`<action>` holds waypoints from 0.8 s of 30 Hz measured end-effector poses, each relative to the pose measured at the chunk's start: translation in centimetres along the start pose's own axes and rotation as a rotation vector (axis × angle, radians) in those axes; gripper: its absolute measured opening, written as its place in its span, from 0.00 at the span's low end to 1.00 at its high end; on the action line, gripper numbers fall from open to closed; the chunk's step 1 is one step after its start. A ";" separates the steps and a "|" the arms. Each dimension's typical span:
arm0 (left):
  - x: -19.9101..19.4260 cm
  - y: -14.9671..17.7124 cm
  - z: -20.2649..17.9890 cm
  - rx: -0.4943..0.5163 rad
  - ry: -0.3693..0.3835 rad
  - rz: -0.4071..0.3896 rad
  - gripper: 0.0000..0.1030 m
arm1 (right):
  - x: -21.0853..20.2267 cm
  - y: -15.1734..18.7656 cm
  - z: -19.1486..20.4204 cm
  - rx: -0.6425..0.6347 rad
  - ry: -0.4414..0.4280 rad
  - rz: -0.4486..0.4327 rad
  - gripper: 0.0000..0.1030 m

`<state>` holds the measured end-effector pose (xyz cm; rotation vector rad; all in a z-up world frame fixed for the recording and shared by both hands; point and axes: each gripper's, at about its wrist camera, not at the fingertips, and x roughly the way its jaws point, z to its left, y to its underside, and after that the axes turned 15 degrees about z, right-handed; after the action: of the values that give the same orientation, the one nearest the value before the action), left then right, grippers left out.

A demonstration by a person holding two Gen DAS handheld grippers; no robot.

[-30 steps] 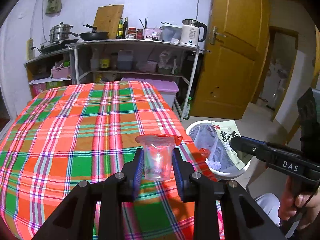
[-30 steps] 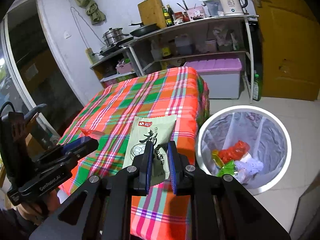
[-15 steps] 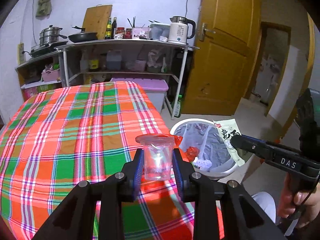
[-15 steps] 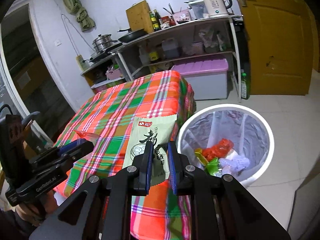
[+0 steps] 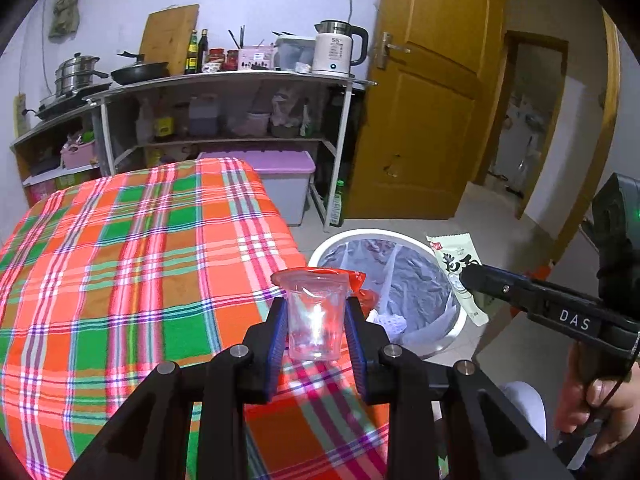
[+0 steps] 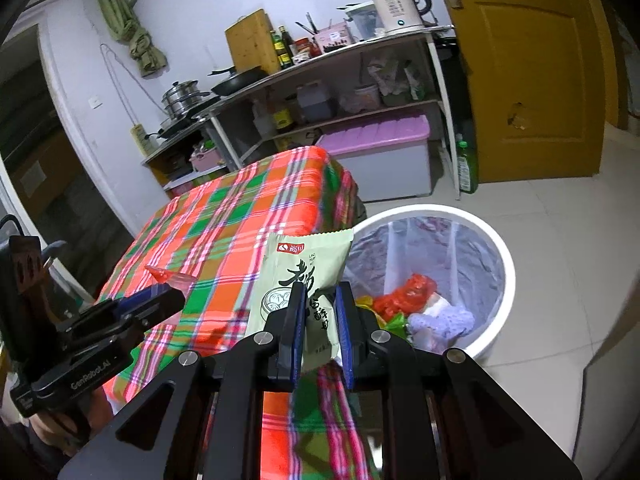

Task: Collect trash
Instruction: 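Carry the small cup and white packet over the bin with both grippers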

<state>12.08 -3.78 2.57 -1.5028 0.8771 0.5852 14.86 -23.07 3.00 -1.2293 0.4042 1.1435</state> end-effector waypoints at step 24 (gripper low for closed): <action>9.8 -4.0 -3.4 0.065 0.074 0.133 0.28 | 4.8 -1.4 -7.4 0.126 0.068 0.090 0.16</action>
<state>20.56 -9.02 -2.31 -1.4216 1.0500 0.5957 20.45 -27.26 -2.58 -1.1513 0.5796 1.1367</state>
